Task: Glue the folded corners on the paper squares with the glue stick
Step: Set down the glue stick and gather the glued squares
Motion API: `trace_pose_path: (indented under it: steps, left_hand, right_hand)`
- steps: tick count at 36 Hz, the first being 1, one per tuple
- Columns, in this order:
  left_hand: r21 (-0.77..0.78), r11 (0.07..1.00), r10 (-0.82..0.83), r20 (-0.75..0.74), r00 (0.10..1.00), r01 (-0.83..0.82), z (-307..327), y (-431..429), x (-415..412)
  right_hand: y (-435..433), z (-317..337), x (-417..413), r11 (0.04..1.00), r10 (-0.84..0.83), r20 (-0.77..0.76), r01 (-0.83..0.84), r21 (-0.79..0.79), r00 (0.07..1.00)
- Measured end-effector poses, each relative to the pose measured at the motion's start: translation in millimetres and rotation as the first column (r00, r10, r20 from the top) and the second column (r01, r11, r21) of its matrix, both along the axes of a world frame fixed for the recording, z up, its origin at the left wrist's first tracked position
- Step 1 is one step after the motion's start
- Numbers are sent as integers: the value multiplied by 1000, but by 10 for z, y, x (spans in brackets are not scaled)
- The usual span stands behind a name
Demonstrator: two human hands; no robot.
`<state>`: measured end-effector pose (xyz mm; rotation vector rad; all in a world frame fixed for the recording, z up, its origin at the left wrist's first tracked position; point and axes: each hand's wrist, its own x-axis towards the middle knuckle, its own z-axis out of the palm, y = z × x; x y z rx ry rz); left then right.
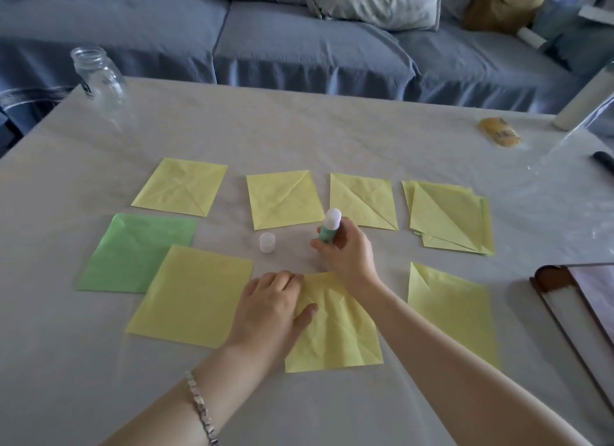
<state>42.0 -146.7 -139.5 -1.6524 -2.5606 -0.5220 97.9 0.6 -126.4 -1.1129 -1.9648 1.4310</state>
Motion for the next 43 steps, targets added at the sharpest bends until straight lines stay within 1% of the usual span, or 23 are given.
trace_pose_path:
  steps: [3,5,6,8,10,12,14,17,19,21,23,24,27,29,31,34,38,40,43]
  left_hand:
    - [-9,1000,13,-24,1000,-13,24,17,2]
    - [-33,999,10,-36,999,-12,27,30,-4]
    - [-43,999,12,-50,999,-14,17,37,-13]
    - [-53,999,3,-68,998,-7,11,52,-29]
    - [-51,999,-8,-65,998,5,12,62,-45]
    - [-62,998,-16,-48,999,13,18,67,-58]
    - [-75,997,-23,-45,999,20,26,66,-57]
    - [-96,995,-26,-30,999,23,31,61,-64]
    - [-108,994,-26,-26,999,23,36,55,-68]
    - [-119,993,-27,-6,1000,26,48,48,-64]
    - [-121,992,-26,17,1000,28,56,47,-71]
    - [-118,993,-26,26,999,28,59,43,-78]
    - [-132,991,-24,58,998,32,92,28,-63]
    - [-129,991,-12,136,991,30,120,33,-43]
    - [-73,997,15,200,980,0,156,46,-25]
    - [44,998,30,210,977,-40,224,66,0]
    - [126,991,4,247,969,-36,352,71,24]
    - [158,987,-4,289,957,-43,413,62,40]
    - [166,980,32,395,918,-106,484,57,75]
  right_hand:
    - [60,68,125,993,108,81,-111,30,991]
    - [149,134,278,971,147,187,-178,163,971]
    - [216,177,367,946,130,250,-196,259,959]
    - [394,276,567,887,45,335,-192,420,941]
    - [613,347,755,855,-49,398,-168,491,916]
    - [844,365,886,846,-138,495,-158,509,858]
    - [1033,368,954,853,-177,589,-176,492,788]
    - [1183,343,961,887,-152,709,-221,405,689]
    - [1223,282,927,910,-148,758,-212,355,635]
    - [1247,215,895,890,-217,765,-200,411,606]
    - [1274,179,878,840,-304,753,-209,501,583]
    - [1287,174,878,822,-320,754,-228,522,574]
    - [1309,188,898,784,-287,786,-337,521,548]
    - [1289,198,916,770,-263,805,-387,508,532]
    - [1232,217,924,753,-249,809,-419,507,532]
    - [1121,265,922,718,-224,830,-490,495,511]
    - [1012,284,891,665,-230,851,-563,491,472]
    - [1005,279,896,674,-230,838,-540,504,494]
    - [1000,279,931,743,-205,783,-428,515,588]
